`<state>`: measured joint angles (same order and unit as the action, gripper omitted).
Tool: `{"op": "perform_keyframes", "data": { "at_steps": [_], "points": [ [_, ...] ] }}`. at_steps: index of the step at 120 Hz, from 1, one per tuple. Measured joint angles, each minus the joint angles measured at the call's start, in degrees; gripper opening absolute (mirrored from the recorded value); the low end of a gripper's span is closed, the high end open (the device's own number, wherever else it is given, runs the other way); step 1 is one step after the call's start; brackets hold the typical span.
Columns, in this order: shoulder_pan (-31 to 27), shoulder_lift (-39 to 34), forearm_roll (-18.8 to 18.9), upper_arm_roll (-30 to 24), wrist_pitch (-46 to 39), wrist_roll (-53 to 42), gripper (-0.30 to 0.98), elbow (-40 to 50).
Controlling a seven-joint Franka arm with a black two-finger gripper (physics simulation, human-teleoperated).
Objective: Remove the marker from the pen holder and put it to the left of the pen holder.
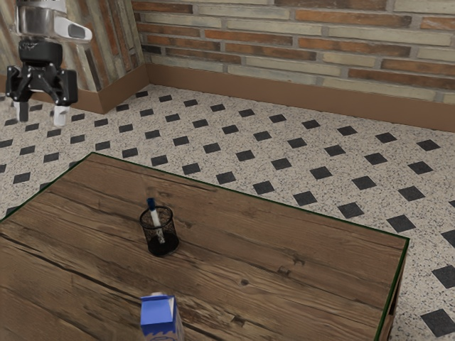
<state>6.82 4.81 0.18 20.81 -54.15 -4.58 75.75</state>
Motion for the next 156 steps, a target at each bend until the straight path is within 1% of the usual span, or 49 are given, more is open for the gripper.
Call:
{"op": "perform_keyframes", "data": {
  "at_steps": [9, 17, 21, 30, 36, 50, 60, 73, 92, 110, 129, 135, 149, 156],
  "points": [
    [-2.50, 0.05, 0.20, -0.23, -9.30, -1.02, 0.67, 0.91],
    [-0.33, 1.49, 1.09, -0.37, -14.72, -1.36, 0.67, 2.06],
    [1.09, 3.28, 1.22, -0.48, -17.88, -1.47, 0.67, 4.80],
    [4.00, 4.83, -0.70, -0.16, -27.14, -1.49, 0.67, 18.10],
    [4.84, 5.02, -1.91, -0.06, -32.83, -1.47, 0.67, 23.70],
    [6.11, 5.13, -4.27, -0.04, -43.19, -1.20, 0.67, 30.43],
    [6.49, 5.21, -5.98, -0.17, -48.86, -0.95, 0.67, 33.11],
    [7.33, 5.77, -7.99, -0.37, -55.26, -0.52, 0.67, 33.96],
    [6.72, 9.41, -9.52, -0.23, -61.75, -0.02, 0.67, 33.98],
    [5.31, 11.77, -14.22, 0.05, -64.95, 0.17, 0.67, 34.54],
    [4.79, 11.91, -16.09, 0.38, -66.53, 0.18, 0.66, 34.74],
    [4.79, 11.76, -16.33, 0.38, -66.82, 0.18, 0.60, 34.72],
    [4.87, 11.29, -16.61, 0.39, -67.16, 0.17, 0.32, 34.77],
    [4.83, 11.12, -16.69, 0.42, -67.16, 0.16, 0.20, 35.16]
  ]
}}
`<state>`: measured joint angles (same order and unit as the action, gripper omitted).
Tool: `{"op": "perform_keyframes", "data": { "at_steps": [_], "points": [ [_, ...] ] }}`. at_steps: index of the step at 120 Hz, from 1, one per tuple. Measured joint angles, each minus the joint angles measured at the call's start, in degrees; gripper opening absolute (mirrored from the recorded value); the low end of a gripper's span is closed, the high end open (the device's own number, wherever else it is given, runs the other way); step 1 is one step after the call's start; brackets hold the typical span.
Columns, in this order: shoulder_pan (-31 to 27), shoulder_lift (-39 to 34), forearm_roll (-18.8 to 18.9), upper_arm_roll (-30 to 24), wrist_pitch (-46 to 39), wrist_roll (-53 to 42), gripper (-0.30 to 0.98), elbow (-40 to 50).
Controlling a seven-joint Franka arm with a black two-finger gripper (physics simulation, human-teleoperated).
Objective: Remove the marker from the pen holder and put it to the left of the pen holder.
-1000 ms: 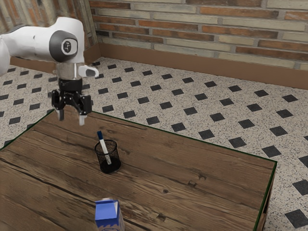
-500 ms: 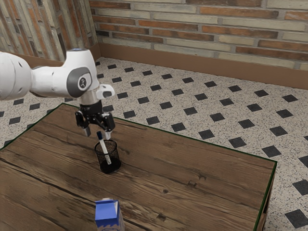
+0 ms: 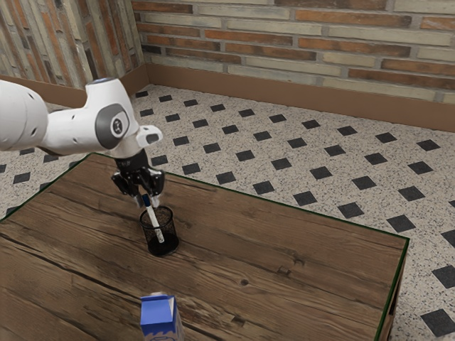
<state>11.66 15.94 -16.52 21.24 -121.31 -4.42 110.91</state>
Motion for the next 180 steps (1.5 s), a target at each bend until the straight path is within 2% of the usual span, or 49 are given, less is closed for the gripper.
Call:
{"op": "perform_keyframes", "data": {
  "at_steps": [18, 37, 53, 75, 85, 94, 106, 133, 157, 180],
  "points": [
    [-0.01, -0.12, 0.03, 0.39, -0.06, 0.06, 0.02, 0.36],
    [0.44, -2.07, 0.68, 0.46, -0.13, 0.42, -0.04, 0.53],
    [1.39, -10.74, 3.50, 0.44, 0.41, 0.86, -0.06, 4.68],
    [1.55, -19.65, 8.26, 0.45, 4.10, 1.25, -0.08, 5.14],
    [-0.96, -22.64, 10.40, 1.18, 6.28, 1.37, -0.08, 5.16],
    [-3.53, -22.65, 12.66, 1.73, 9.72, 1.47, -0.09, 5.67],
    [-2.85, -21.67, 15.06, 1.62, 16.10, 1.50, -0.09, 7.62],
    [-1.38, -16.23, 16.58, 2.24, 25.03, 1.20, -0.09, 9.63],
    [-1.31, -15.04, 15.88, 1.78, 27.67, 0.78, 0.33, 9.70],
    [-1.04, -15.01, 15.67, 1.87, 28.56, 0.49, 0.53, 9.68]
  ]
}}
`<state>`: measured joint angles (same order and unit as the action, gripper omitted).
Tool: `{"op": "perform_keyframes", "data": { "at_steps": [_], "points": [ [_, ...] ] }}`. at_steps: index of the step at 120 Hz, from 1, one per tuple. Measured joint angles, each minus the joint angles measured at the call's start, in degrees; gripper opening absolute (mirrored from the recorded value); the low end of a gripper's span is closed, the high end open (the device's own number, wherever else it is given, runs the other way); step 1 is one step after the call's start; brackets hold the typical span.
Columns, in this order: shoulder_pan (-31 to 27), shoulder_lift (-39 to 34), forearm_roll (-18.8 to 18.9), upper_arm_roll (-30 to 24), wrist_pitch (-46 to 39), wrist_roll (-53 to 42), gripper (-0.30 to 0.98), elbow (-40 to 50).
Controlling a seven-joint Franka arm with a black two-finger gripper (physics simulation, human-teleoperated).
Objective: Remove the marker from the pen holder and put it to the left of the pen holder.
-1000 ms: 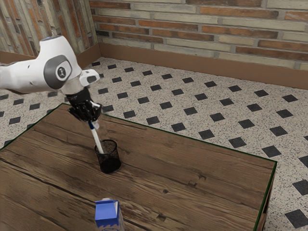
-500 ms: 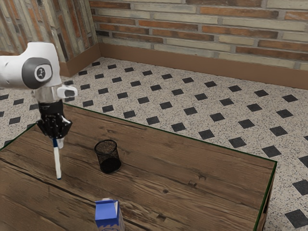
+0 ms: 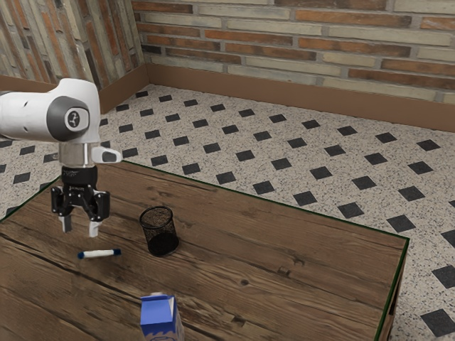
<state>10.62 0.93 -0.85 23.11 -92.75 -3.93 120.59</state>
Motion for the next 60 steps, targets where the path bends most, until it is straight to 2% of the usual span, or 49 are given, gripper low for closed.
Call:
{"op": "perform_keyframes", "data": {
  "at_steps": [19, 30, 36, 60],
  "points": [
    [-0.86, -0.16, -0.14, -0.61, -1.52, -0.17, 0.60, -1.20],
    [-5.22, -0.41, 1.26, -5.12, -5.00, -0.62, 0.62, -13.18],
    [-6.23, -0.48, 1.76, -6.31, -6.16, -0.87, 0.63, -16.33],
    [-6.27, -0.88, 2.58, -7.36, -8.25, -2.17, 0.65, -18.15]
  ]
}}
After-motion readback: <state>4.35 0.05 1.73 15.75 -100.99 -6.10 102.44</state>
